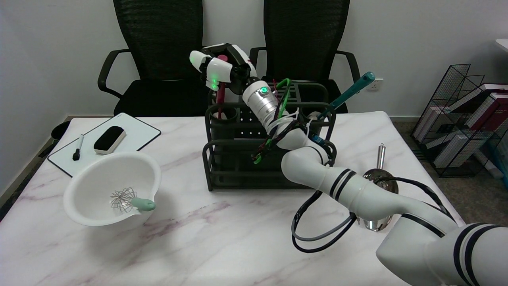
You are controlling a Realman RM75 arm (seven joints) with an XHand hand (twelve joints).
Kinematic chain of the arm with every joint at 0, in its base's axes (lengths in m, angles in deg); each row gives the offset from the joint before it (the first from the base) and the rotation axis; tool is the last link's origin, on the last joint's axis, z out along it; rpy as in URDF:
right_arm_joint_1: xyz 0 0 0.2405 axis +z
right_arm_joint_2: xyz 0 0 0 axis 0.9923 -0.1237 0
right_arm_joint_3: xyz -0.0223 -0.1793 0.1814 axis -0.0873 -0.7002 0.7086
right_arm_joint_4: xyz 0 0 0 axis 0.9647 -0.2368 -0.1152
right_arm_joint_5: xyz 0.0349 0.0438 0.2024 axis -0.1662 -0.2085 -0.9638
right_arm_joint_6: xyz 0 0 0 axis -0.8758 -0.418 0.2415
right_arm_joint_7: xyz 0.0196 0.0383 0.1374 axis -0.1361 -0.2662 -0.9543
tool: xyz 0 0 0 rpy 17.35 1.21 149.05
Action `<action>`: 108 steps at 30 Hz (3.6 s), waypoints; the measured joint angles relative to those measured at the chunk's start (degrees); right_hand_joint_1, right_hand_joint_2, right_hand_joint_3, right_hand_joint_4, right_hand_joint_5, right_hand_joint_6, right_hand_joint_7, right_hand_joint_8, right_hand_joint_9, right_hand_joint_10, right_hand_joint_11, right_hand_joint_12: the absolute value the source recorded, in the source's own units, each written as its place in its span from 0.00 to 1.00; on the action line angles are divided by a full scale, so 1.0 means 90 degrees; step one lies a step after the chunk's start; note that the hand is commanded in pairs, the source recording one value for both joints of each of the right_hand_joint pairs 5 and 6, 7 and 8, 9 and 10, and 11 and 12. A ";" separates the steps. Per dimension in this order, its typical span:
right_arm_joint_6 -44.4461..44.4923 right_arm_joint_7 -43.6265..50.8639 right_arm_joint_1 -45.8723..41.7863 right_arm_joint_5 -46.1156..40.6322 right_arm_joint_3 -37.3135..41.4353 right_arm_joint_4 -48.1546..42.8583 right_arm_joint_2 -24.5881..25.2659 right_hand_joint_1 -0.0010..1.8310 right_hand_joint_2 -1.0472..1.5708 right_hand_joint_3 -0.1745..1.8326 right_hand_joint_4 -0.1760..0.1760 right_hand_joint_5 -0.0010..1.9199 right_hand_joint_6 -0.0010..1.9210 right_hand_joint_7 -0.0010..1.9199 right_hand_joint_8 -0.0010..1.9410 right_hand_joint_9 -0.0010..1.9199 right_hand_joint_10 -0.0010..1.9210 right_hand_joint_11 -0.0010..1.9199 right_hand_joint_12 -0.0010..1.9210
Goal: Pick up the pink sponge bottle brush.
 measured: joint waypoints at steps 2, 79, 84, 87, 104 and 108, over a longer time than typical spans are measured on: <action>-0.0097 0.0008 0.0042 0.0001 0.0000 0.0007 0.0015 0.55 1.00 0.42 0.50 1.00 1.00 1.00 0.99 0.99 0.99 1.00 1.00; -0.1626 0.0108 0.0634 -0.0464 0.0688 -0.1740 -0.0377 0.57 1.00 0.23 0.50 1.00 1.00 1.00 0.99 1.00 1.00 1.00 1.00; -0.1631 0.0108 0.0545 -0.0570 0.0630 -0.2064 -0.0425 0.57 1.00 0.23 0.50 1.00 1.00 1.00 0.99 1.00 1.00 1.00 1.00; -0.1631 0.0108 0.0489 -0.0721 0.0522 -0.2274 -0.0447 0.57 1.00 0.24 0.50 1.00 1.00 1.00 0.99 1.00 1.00 1.00 1.00; -0.1357 0.0142 -0.0840 -0.1337 -0.0006 -0.3940 -0.0527 0.58 1.00 0.27 0.50 1.00 1.00 1.00 0.99 1.00 1.00 1.00 1.00; -0.1079 0.0212 -0.1546 -0.1340 -0.0036 -0.4347 -0.0603 0.57 1.00 0.27 0.50 1.00 1.00 1.00 0.99 1.00 1.00 1.00 1.00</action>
